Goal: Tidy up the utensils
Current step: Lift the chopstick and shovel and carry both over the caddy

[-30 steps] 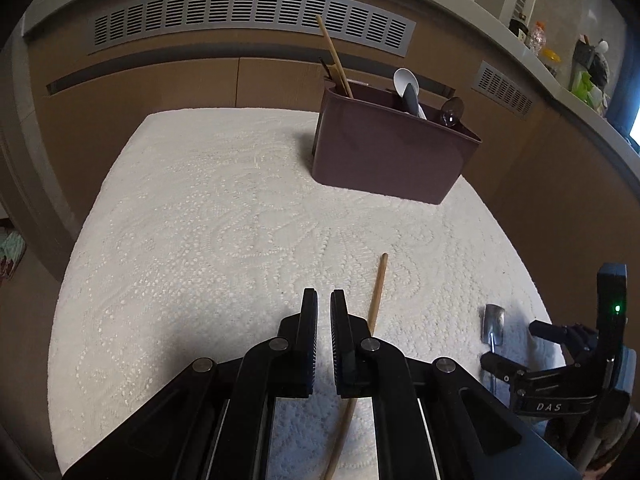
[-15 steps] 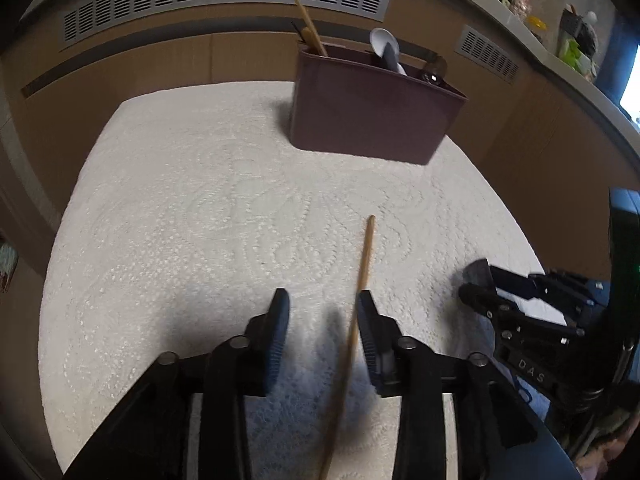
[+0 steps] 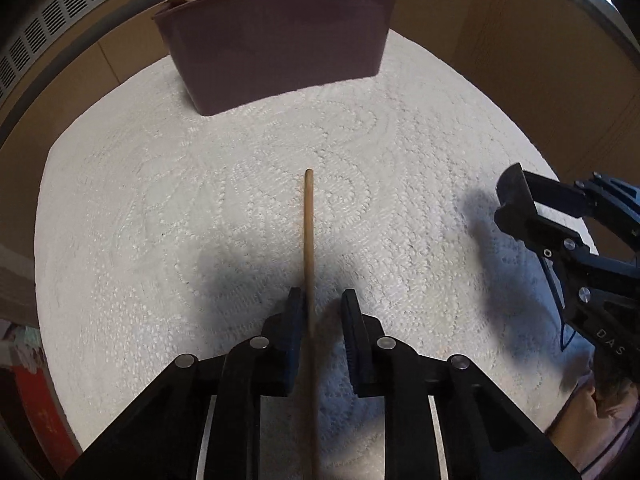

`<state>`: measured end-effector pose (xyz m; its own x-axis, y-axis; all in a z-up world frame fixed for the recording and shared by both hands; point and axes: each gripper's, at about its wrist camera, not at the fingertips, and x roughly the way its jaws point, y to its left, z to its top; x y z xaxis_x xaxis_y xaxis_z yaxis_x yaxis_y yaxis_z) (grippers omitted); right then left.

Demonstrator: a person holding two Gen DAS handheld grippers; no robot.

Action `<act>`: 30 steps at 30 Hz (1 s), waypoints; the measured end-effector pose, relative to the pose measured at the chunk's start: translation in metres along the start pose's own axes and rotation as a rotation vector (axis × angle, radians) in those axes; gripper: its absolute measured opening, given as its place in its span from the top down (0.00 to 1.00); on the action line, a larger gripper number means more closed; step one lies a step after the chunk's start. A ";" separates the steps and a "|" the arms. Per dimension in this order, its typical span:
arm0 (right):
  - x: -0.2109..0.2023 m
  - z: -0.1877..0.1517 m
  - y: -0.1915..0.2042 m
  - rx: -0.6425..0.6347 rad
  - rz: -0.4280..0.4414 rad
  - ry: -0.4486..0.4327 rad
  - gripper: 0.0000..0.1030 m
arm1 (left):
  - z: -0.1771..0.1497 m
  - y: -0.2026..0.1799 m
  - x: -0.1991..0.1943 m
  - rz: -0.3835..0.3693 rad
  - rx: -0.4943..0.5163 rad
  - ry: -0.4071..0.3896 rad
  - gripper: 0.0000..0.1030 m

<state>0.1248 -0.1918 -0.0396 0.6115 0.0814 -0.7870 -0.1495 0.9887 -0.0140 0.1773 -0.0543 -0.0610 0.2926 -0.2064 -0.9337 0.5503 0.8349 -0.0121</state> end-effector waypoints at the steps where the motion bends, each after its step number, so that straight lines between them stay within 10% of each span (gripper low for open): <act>1: 0.000 0.000 0.000 -0.002 0.003 -0.003 0.72 | 0.000 -0.002 0.000 0.002 0.017 0.025 0.84; 9: -0.012 0.004 0.006 -0.036 0.027 -0.057 0.72 | -0.004 0.012 -0.002 -0.042 -0.074 0.117 0.94; 30: -0.033 0.015 -0.004 0.017 0.017 -0.150 0.72 | -0.020 0.035 -0.089 -0.051 -0.394 -0.539 0.94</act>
<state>0.1174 -0.1966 -0.0043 0.7186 0.1150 -0.6858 -0.1485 0.9889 0.0101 0.1544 0.0034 0.0144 0.6796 -0.3911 -0.6207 0.2770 0.9202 -0.2766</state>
